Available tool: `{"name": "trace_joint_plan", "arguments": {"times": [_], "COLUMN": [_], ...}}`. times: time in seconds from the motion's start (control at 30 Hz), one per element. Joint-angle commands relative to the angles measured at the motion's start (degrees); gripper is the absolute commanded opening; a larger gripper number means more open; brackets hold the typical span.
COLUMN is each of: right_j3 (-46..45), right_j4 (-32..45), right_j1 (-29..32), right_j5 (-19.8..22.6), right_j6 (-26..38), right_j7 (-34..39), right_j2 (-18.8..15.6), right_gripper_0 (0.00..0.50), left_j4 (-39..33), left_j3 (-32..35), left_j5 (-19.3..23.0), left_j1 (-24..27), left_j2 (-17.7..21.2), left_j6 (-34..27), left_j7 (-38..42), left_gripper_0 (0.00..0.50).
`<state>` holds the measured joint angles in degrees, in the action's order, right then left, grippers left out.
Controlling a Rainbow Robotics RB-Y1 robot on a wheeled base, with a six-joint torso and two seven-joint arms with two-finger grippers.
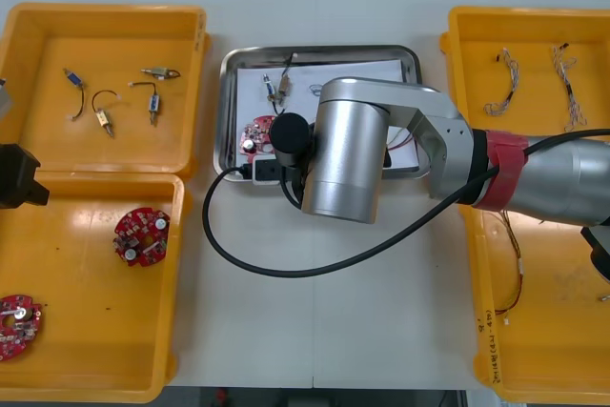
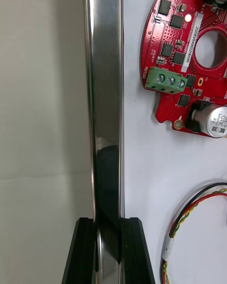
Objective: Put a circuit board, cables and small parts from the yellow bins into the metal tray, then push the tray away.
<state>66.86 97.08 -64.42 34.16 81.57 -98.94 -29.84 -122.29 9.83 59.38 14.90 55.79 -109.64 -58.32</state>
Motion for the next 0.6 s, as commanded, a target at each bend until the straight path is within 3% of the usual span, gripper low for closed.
{"name": "trace_joint_plan", "arguments": {"times": [0.03,0.27,0.6], "right_j3": [-1.65,-1.65,-1.56], "right_j4": [-1.45,-6.64,-9.98], "right_j1": [-4.23,-7.13,-9.94], "right_j5": [0.64,5.04,5.21], "right_j6": [-0.88,-4.49,-6.77], "right_j7": [-1.70,-2.31,-4.42], "right_j2": [-0.74,-0.74,-0.74], "right_gripper_0": [0.000,0.000,0.000], "left_j4": [-1.63,-1.63,-1.63], "left_j3": [1.51,1.51,1.51], "left_j5": [0.39,0.39,0.39], "left_j1": [-0.84,-0.84,-0.84], "left_j2": [2.74,2.74,2.74], "left_j6": [-0.36,-0.36,-0.36], "left_j7": [-0.83,-0.83,-0.83], "left_gripper_0": [0.500,0.500,0.500]}}
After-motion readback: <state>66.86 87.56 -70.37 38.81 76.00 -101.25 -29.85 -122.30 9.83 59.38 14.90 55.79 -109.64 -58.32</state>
